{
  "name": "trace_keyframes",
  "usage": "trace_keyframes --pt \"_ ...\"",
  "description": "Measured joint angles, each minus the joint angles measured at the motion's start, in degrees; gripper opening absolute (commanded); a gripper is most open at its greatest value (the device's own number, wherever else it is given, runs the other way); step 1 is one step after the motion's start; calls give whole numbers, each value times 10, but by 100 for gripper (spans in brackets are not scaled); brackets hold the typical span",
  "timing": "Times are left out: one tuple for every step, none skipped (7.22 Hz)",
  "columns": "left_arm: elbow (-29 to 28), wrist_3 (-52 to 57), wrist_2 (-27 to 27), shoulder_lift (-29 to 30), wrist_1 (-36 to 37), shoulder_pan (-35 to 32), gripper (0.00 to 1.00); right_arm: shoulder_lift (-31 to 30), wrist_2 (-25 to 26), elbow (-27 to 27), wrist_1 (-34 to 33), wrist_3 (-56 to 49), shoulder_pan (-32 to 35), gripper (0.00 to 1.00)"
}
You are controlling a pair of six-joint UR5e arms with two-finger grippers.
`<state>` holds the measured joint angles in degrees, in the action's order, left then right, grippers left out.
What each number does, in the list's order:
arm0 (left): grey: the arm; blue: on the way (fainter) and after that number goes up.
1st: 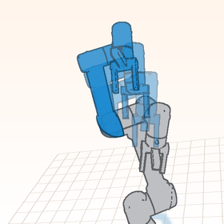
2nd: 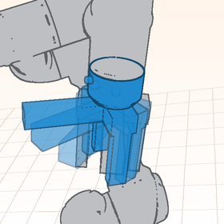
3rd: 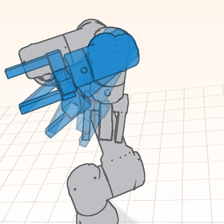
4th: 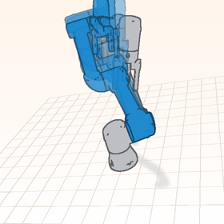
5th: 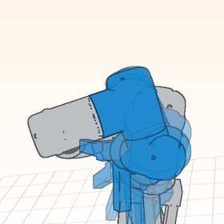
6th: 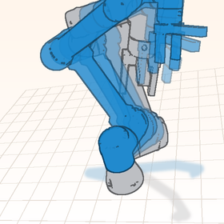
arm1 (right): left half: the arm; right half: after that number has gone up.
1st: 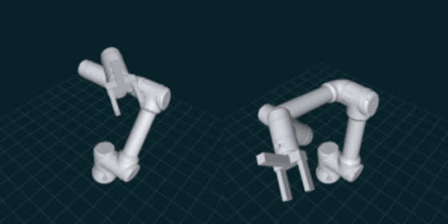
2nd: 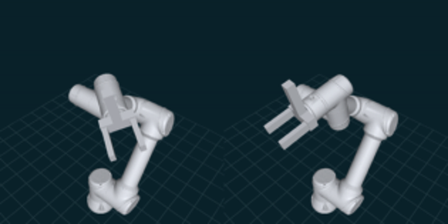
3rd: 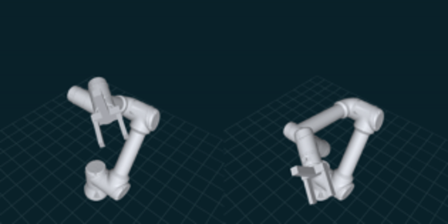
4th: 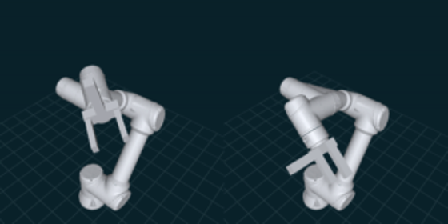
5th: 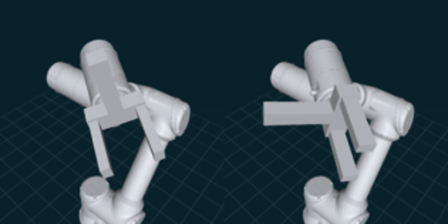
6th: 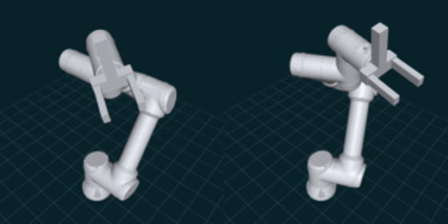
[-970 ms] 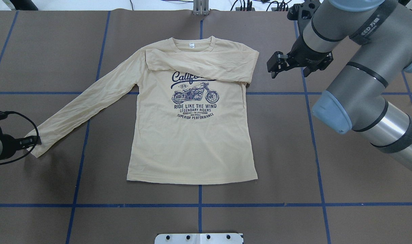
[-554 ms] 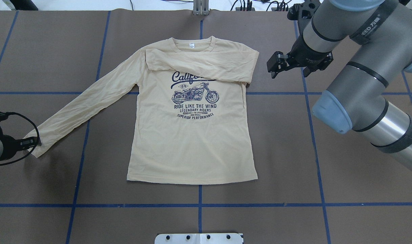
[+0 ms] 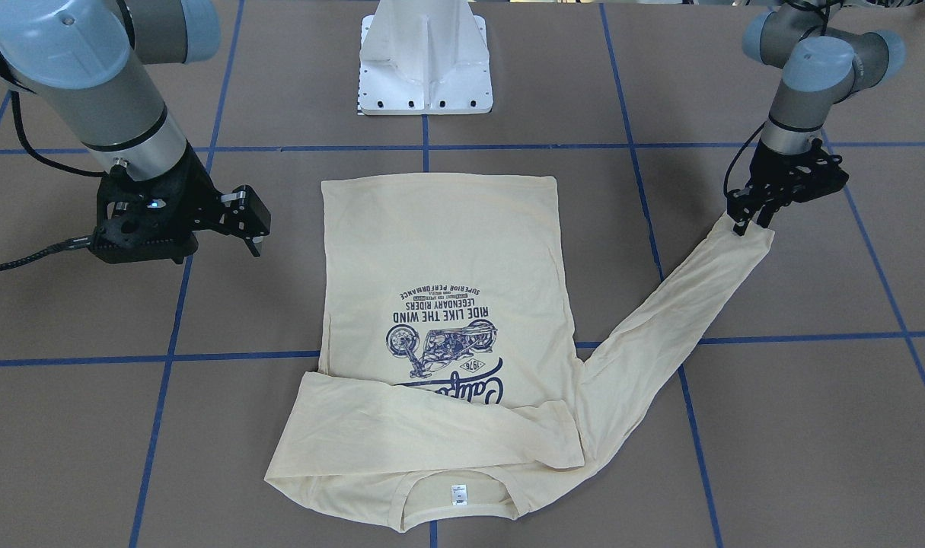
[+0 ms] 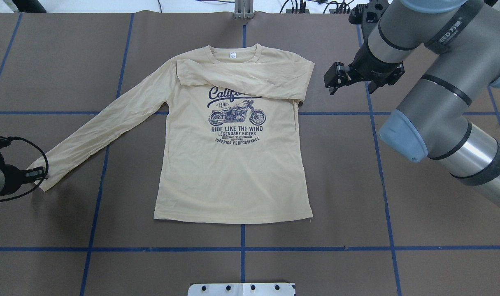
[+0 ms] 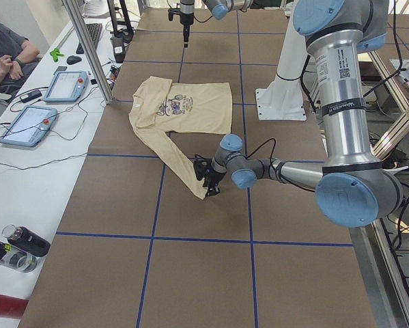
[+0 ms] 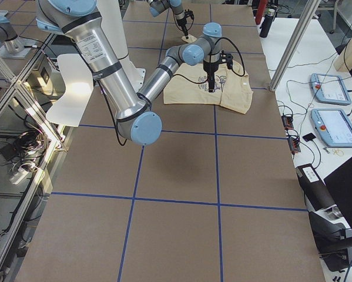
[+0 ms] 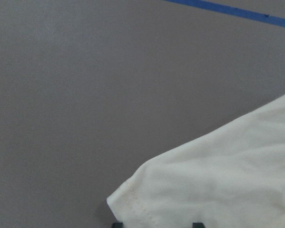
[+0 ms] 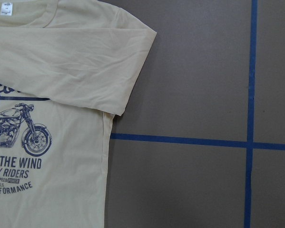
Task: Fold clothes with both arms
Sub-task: 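Move the left gripper down to the other sleeve cuff and grasp it, then lift the cuff with the left gripper and carry it toward the collar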
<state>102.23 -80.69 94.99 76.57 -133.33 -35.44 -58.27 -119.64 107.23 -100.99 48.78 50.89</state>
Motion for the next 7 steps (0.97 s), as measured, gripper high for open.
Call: trace_keyframes --pt "0 0 1 0 0 0 29 0 0 0 0 0 0 100" --pt "1 -1 1 1 0 0 24 -1 -1 0 0 0 0 100" --pt "1 -1 2 1 0 0 15 -1 -1 0 0 0 0 100" --pt "2 -1 3 2 0 1 0 -1 -1 0 0 0 0 100" --pt "3 -1 3 2 0 1 0 -1 -1 0 0 0 0 100" --pt "7 -2 4 2 0 0 0 0 -1 0 0 0 1 100" --pt "16 -2 6 1 0 0 0 0 -4 1 0 0 3 100"
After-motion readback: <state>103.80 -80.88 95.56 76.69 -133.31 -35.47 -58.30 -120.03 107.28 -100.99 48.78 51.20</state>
